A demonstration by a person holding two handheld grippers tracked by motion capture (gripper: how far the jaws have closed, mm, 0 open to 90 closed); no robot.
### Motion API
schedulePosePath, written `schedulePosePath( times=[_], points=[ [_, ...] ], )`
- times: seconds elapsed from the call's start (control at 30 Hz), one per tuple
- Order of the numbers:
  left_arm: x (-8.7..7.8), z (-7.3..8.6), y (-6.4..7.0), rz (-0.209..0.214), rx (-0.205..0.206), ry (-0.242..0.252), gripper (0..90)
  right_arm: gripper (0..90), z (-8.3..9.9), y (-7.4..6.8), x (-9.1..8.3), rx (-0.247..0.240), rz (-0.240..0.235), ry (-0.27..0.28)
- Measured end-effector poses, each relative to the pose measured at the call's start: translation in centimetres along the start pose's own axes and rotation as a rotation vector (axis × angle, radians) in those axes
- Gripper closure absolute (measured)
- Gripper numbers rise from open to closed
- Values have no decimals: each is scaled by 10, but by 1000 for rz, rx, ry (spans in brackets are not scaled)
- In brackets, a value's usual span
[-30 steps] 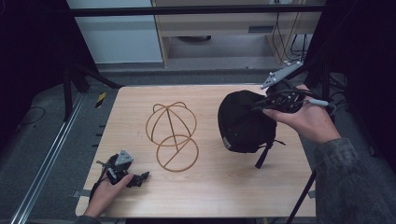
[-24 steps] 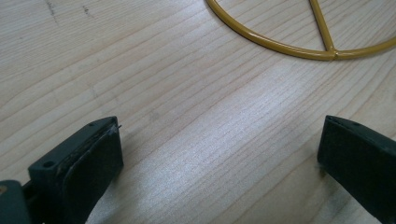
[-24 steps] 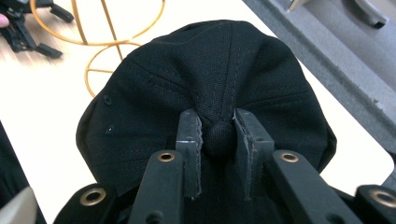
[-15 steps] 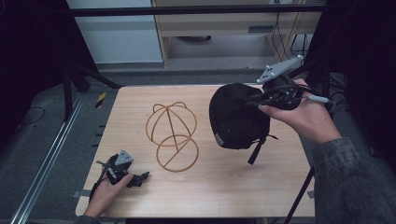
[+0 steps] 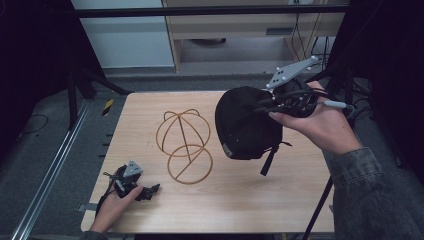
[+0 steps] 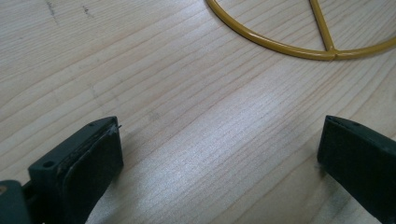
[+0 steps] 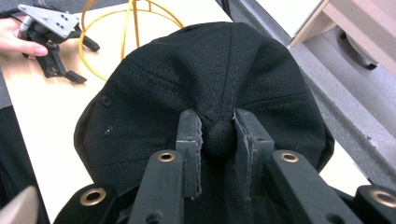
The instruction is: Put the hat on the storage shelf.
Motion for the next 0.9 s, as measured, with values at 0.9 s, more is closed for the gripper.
schedulePosePath(
  times=[0.9],
  points=[
    [0,0,0,-1,0,0,0,734,-32,-28,1,-79,-39,33]
  ],
)
Point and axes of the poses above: each handheld gripper's, and its own axes: x roughly forward along the jaws, z roughly out of its underside, y roughly to its right, the point moved 3 cm from there along x, roughly forward along the jaws, and after that the axes turned 1 degree about -y, right-handed, at the moved point
